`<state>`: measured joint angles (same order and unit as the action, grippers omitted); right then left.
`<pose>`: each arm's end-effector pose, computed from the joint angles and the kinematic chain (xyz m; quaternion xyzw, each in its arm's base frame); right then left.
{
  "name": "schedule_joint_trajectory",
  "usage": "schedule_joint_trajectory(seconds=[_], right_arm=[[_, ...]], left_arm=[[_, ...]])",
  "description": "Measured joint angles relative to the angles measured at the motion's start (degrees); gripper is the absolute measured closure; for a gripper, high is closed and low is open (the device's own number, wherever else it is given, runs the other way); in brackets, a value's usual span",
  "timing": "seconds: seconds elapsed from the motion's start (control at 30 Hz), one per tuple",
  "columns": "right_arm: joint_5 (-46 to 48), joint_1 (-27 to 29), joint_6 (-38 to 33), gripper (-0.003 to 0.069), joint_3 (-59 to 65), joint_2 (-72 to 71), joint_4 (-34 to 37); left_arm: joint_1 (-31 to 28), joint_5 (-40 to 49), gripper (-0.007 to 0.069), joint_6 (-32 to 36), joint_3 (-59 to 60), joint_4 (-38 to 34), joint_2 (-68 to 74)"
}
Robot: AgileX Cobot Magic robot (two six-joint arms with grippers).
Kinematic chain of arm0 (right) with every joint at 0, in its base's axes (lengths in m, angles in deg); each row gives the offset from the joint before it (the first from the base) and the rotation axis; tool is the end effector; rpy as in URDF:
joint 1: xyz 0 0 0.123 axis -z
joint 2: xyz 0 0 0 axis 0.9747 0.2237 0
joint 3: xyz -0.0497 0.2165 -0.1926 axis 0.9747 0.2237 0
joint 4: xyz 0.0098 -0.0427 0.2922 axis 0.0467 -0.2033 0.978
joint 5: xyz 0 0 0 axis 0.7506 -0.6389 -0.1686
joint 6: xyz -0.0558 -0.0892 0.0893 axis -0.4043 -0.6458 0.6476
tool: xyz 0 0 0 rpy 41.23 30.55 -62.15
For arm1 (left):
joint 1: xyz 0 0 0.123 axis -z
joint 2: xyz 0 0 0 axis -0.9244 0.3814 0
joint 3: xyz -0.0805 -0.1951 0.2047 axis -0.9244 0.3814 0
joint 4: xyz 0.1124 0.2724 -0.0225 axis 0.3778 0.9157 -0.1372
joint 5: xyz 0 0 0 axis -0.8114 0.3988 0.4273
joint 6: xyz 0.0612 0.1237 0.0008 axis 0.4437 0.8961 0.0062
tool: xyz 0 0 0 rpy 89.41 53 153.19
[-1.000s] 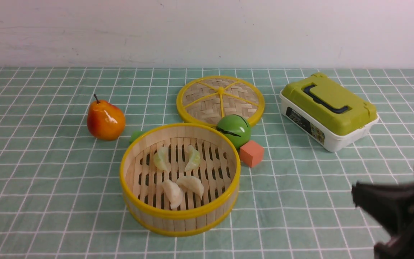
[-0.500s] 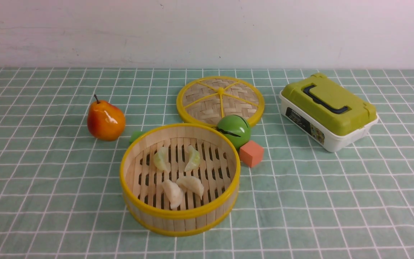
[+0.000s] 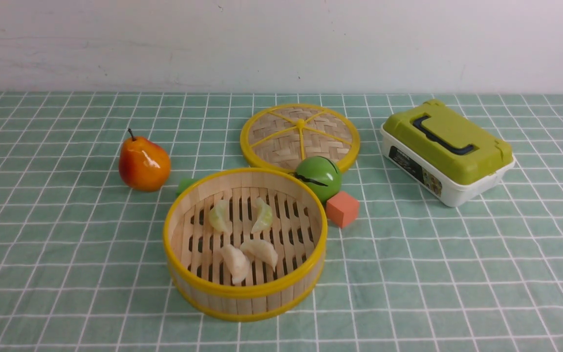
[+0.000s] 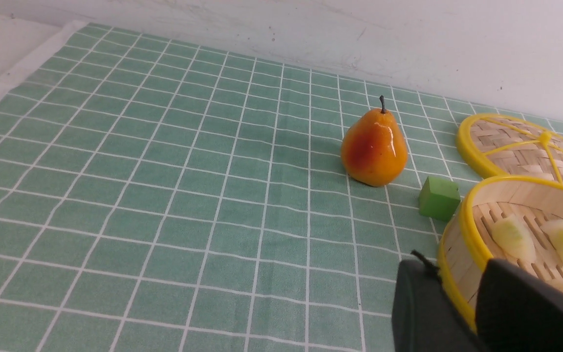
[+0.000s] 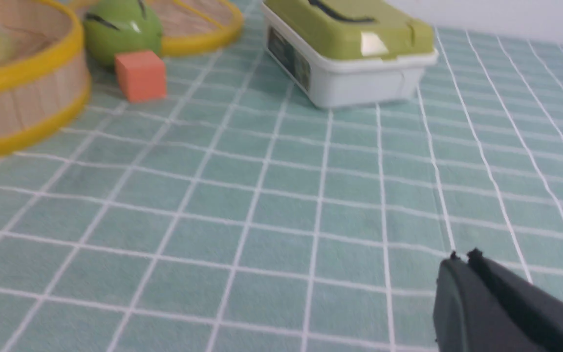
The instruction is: Put the dumplings into the steamer on the table with the blue tablecloth.
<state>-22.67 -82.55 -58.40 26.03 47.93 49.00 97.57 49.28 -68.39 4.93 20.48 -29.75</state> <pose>0.1341 0.0090 0.1616 -0.0441 0.7923 0.0067 0.6085 0.1281 0.0001 0.2708 -0.0697 0.7733 -0.0749 0.6257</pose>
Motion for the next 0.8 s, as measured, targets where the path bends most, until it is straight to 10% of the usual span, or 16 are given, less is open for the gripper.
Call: schedule_joint_trajectory(seconds=[0.27,0.8], right_arm=[[2.9,6.1,-11.3,0.0662,-0.5,0.0,7.8],[3.1,6.1,-12.7,0.0646,-0.5,-0.1,8.2]], left_arm=[[0.0,0.0,0.0449,0.0,0.0,0.0,0.0],[0.0,0.0,0.044,-0.2,0.0,0.0,0.0]])
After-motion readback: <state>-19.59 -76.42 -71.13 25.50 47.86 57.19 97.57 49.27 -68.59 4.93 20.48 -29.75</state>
